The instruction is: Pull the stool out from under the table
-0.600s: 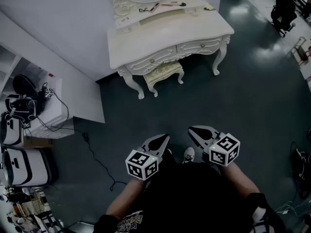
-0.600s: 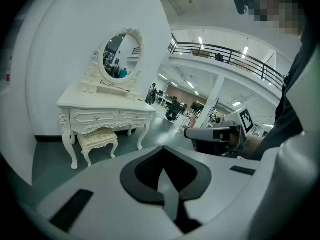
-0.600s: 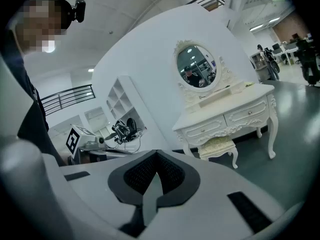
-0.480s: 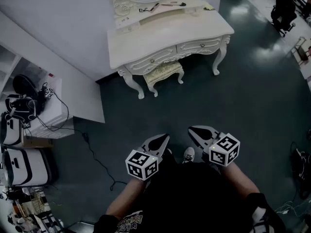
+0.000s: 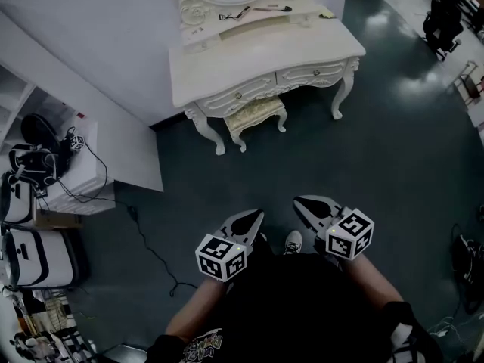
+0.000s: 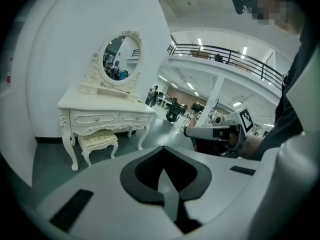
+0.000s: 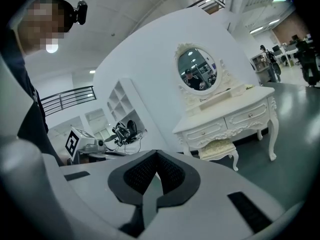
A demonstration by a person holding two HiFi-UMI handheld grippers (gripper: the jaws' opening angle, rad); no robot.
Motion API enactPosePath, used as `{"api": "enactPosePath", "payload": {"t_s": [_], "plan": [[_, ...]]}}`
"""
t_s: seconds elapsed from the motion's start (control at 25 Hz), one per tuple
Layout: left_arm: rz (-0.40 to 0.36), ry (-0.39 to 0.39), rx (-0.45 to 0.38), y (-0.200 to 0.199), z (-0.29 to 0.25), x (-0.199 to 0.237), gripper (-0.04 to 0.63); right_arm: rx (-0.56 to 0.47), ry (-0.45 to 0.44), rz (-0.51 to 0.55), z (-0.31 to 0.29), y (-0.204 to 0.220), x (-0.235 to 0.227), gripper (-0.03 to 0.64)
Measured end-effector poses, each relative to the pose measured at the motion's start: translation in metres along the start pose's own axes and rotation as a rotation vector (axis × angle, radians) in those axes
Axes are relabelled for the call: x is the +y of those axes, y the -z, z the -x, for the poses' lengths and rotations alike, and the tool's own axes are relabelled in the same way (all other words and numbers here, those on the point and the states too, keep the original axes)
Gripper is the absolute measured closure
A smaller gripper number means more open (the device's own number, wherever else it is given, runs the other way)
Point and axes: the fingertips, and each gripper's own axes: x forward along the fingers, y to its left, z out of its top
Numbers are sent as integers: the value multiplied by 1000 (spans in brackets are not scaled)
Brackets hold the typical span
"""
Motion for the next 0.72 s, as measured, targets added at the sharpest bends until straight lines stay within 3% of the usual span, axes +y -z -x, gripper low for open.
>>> {"api": "enactPosePath", "payload": {"t_s": [0.72], "plan": [[2, 17, 18, -9, -18, -16, 588, -59, 37, -42, 33, -9, -26, 589]]}}
